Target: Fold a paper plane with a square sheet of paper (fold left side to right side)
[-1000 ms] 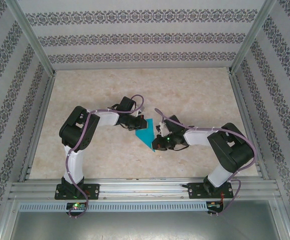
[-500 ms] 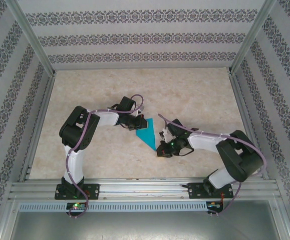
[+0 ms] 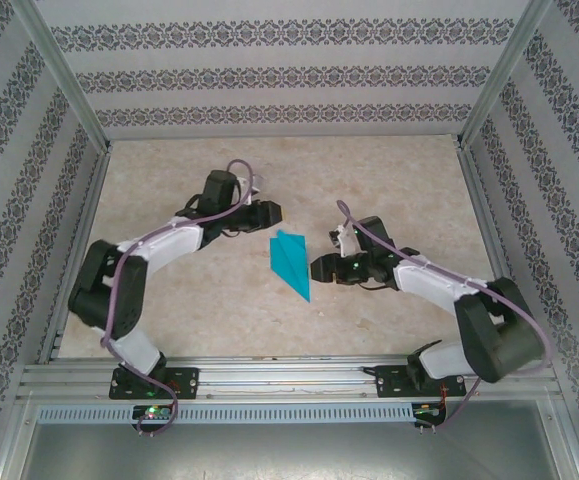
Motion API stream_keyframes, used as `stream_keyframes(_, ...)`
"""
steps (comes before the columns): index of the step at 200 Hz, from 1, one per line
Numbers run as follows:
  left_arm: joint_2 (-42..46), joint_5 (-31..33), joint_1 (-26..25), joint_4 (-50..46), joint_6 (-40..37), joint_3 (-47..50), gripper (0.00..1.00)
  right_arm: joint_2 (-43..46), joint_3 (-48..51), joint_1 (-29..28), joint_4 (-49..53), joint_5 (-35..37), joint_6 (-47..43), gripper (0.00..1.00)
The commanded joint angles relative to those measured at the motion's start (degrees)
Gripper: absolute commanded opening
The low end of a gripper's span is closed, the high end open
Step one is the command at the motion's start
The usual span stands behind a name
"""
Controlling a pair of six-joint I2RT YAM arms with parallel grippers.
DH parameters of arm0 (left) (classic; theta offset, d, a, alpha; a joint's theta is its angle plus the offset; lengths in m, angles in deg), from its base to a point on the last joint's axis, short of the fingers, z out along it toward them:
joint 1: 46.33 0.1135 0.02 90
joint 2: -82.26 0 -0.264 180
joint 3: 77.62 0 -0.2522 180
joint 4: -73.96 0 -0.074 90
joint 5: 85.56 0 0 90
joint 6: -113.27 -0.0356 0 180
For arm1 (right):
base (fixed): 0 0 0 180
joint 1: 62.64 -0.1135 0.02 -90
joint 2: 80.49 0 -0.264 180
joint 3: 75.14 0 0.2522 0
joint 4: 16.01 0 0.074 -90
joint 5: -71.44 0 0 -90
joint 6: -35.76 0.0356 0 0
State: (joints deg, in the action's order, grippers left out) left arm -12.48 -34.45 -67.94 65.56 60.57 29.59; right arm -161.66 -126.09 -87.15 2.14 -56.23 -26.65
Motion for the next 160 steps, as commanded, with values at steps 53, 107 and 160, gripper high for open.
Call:
stream_keyframes(53,10.63,4.21,2.53,7.56,0.22,14.64,0.44,-15.89,-6.68,-0.38,-13.35,-4.10,-2.03,0.53)
stream_keyframes(107,11.86,3.68,3.29,8.82,1.17,16.53,0.44,-20.12,-7.57,-0.71,-15.67,-5.35,-1.49,0.40)
stream_keyframes(160,13.58,2.56,3.89,10.85,2.30,17.23,0.45,-19.22,-6.43,-0.69,-16.73,-5.31,-1.57,0.09)
